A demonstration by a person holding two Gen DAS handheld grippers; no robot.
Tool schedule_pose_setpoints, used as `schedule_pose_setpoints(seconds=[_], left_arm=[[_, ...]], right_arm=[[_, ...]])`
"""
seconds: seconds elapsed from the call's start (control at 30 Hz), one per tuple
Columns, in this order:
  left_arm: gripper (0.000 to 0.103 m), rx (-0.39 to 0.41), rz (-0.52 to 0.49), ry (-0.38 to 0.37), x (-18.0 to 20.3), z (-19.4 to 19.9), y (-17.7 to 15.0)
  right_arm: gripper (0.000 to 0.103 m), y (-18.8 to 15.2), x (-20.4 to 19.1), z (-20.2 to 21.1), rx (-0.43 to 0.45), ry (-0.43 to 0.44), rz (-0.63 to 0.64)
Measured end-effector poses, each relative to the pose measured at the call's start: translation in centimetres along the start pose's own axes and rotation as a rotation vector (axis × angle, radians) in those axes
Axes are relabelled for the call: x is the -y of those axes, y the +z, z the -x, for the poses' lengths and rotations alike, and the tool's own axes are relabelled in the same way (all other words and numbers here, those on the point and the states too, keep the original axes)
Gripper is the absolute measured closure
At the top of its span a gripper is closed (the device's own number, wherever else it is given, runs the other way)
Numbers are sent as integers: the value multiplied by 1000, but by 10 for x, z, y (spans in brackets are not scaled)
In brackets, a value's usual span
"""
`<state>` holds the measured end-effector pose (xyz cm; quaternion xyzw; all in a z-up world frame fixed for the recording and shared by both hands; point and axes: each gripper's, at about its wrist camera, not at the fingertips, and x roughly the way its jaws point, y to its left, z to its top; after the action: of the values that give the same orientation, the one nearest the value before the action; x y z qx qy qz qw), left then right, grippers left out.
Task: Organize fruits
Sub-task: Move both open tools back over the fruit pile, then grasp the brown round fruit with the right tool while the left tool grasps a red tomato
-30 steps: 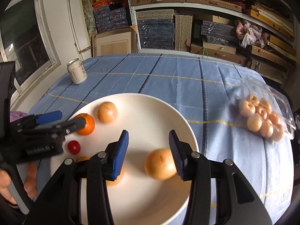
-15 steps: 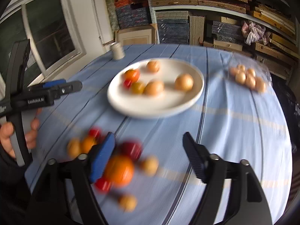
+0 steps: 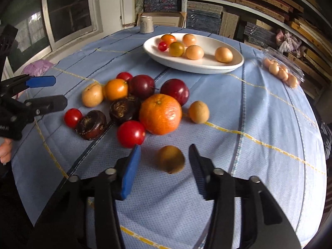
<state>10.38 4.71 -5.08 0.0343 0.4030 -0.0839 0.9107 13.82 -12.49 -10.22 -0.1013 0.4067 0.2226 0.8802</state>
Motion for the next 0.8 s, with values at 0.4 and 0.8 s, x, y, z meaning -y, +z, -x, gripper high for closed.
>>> schedule_pose_setpoints(seconds=[0.4, 0.8], left_arm=[[4, -1, -89, 46, 19, -8, -12], [47, -79, -112, 87, 11, -32, -15]], right_arm=[[75, -2, 8, 4, 31, 52, -45], [75, -2, 15, 4, 33, 61, -75]])
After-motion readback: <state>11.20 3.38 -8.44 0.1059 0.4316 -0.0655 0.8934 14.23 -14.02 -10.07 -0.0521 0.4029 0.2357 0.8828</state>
